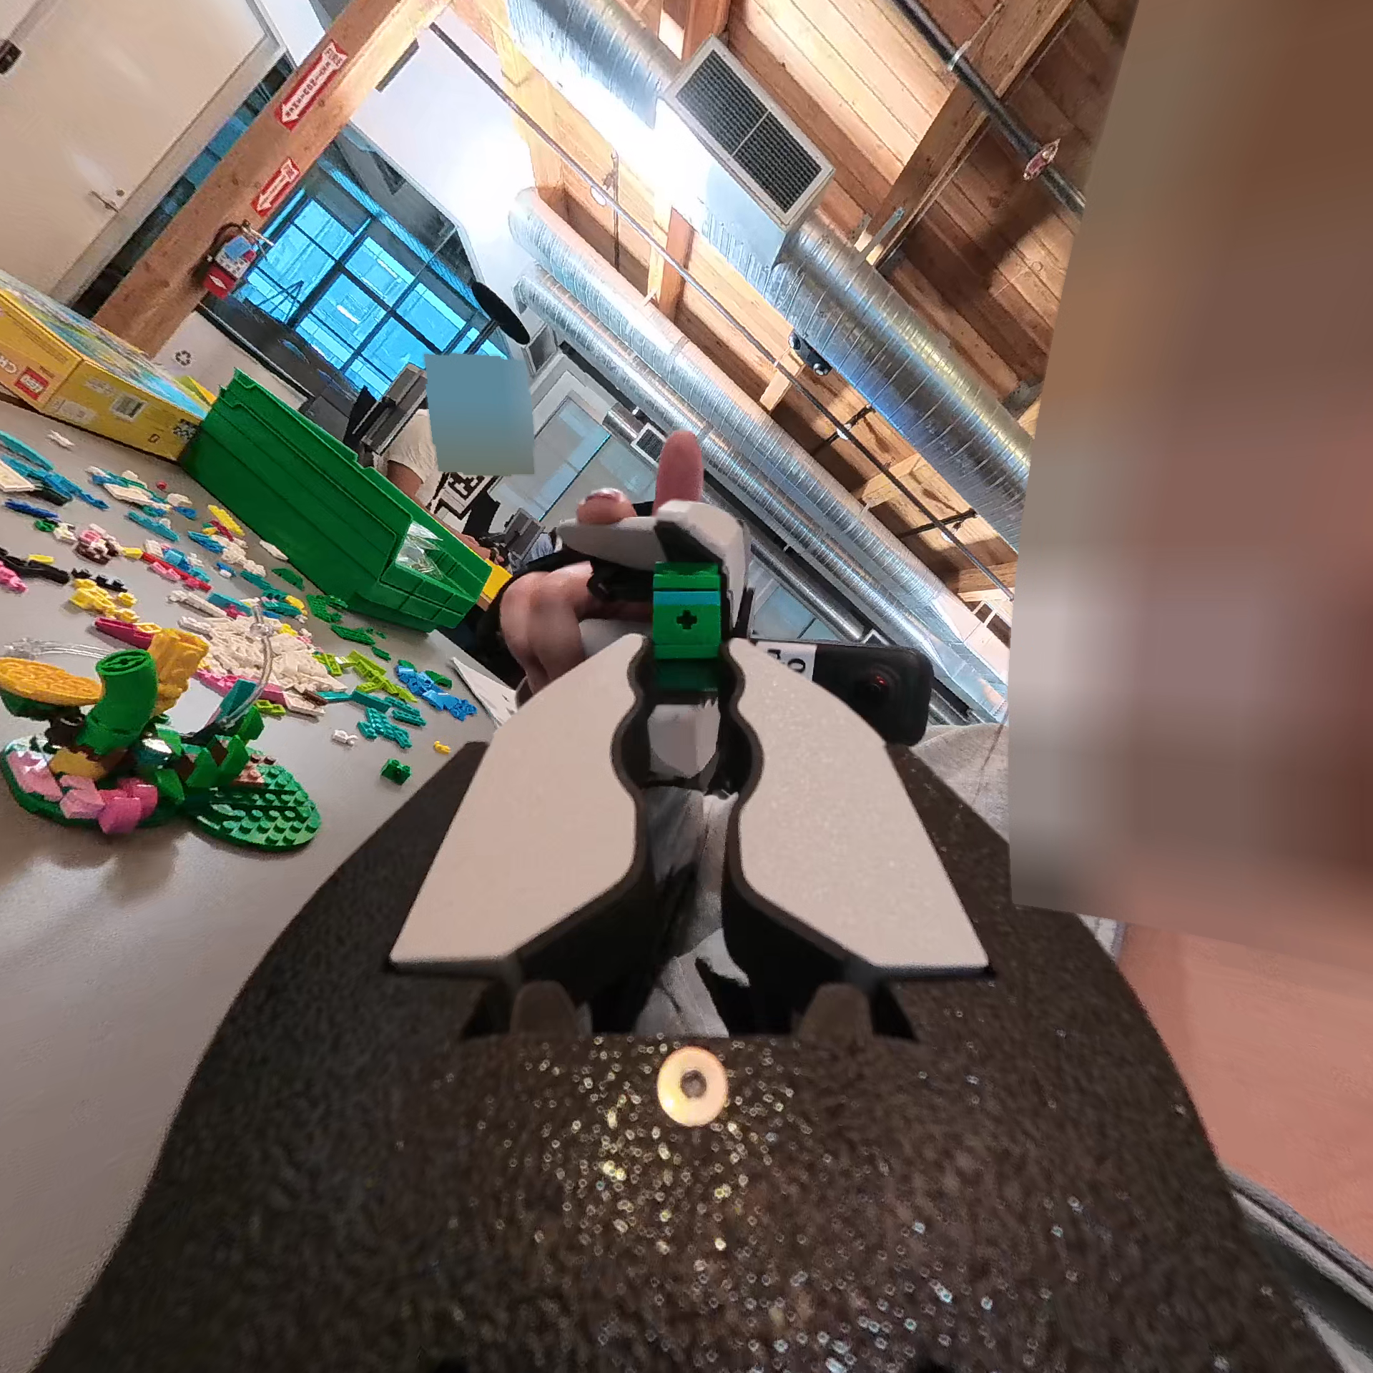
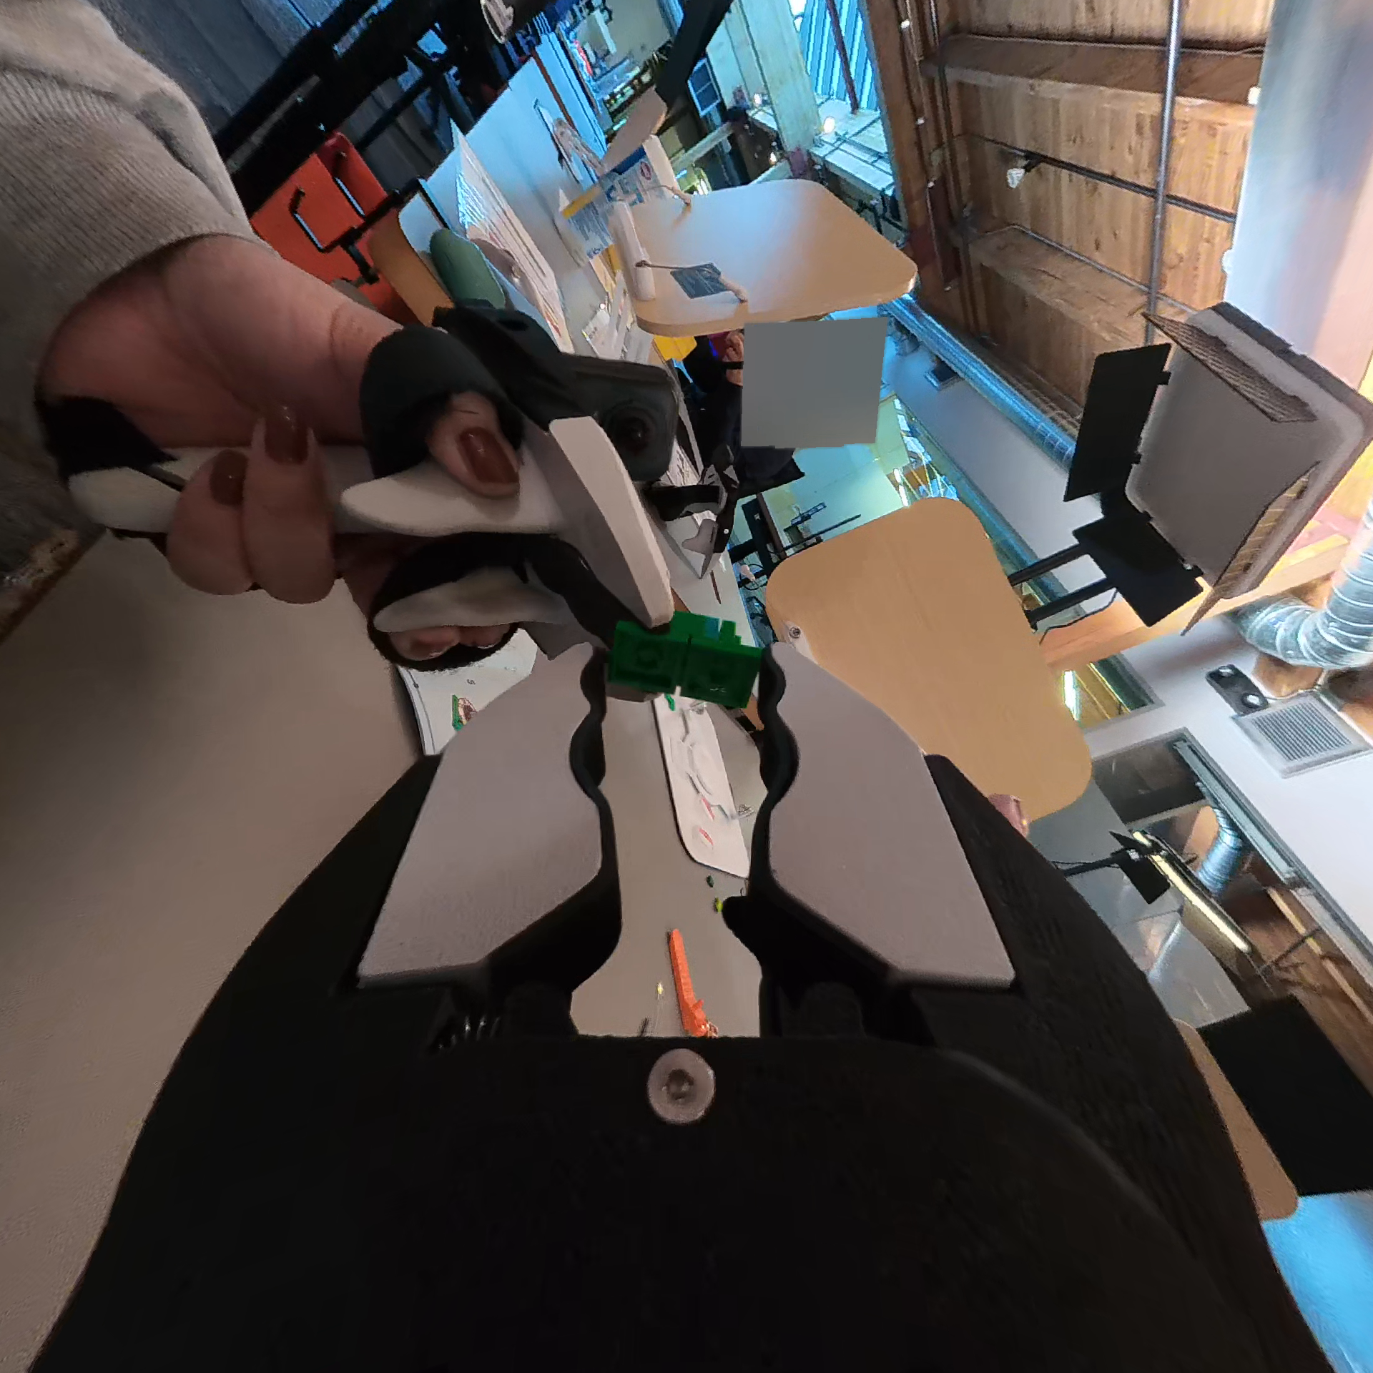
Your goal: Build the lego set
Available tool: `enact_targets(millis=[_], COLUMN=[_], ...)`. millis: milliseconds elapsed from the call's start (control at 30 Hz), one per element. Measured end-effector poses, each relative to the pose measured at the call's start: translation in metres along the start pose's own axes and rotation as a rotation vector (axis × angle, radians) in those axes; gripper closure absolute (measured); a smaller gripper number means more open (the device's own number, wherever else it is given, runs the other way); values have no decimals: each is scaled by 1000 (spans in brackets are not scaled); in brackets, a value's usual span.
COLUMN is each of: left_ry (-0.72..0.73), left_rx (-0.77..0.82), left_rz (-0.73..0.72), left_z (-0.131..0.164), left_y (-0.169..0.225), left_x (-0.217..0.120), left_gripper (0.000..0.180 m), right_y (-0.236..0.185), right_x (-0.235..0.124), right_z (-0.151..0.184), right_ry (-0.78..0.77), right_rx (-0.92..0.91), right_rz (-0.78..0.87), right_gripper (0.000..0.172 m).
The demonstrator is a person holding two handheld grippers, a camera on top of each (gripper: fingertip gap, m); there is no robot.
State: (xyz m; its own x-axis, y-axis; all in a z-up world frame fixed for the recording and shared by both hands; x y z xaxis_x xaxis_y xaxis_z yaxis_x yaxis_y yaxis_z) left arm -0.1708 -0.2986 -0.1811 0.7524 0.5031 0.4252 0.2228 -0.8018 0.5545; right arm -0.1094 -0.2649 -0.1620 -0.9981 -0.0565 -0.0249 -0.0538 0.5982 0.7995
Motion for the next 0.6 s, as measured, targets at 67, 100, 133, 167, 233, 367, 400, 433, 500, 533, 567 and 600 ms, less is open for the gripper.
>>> enact_targets(millis=[67, 100, 133, 167, 233, 367, 400, 433, 500, 533, 567, 600], left_ry=[1, 0, -2, -3, 9, 17, 17, 16, 15, 16, 13, 5], left_rx=[5, 13, 20, 26, 17, 13, 14, 14, 16, 14, 10, 11], left_rz=[-2, -4, -7, -11, -10, -15, -16, -16, -22, -24, -28, -39], left_z=[0, -1, -1, -1, -2, -2, -2, -2, -2, -1, -1, -1], left_y=[1, 1, 2, 2, 2, 0, 0, 0, -1, -2, -3, -5], left_x=[1, 1, 1, 1, 1, -1, -1, -1, -1, -1, -2, -2], left_gripper=[165, 165, 165, 165, 165, 165, 165, 165, 165, 165, 165, 165], right_y=[0, 0, 0, 0, 0, 0, 0, 0, -1, -1, -2, -2], right_x=[-1, -1, -1, -1, 0, 2, 2, 2, 2, 3, 3, 4], right_z=[-1, -1, -2, -2, -2, -1, -1, -1, -1, 0, 1, 3], right_ry=[8, 13, 18, 19, 12, 4, 6, 7, 8, 6, 6, 4], right_rx=[0, -3, -4, -1, 6, 12, 13, 12, 21, 36, 57, 77], right_rz=[4, 14, 24, 28, 25, 28, 28, 29, 28, 27, 26, 22], right_gripper=[136, 136, 136, 137, 137, 138, 138, 138, 138, 138, 138, 137])
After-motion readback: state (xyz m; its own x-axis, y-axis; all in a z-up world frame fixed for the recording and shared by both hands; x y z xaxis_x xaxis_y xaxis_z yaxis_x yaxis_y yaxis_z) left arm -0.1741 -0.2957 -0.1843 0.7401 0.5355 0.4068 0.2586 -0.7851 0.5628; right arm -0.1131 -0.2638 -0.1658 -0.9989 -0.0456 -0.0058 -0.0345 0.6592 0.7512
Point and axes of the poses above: each gripper's, where its closed fingertips meet, x out along the fingers, z out of its underside, y = z × x across the jaws, the point moved 5 cm from there along -x, back along the fingers, and after that the axes turned 7 degrees about x, right-handed, at the moved point
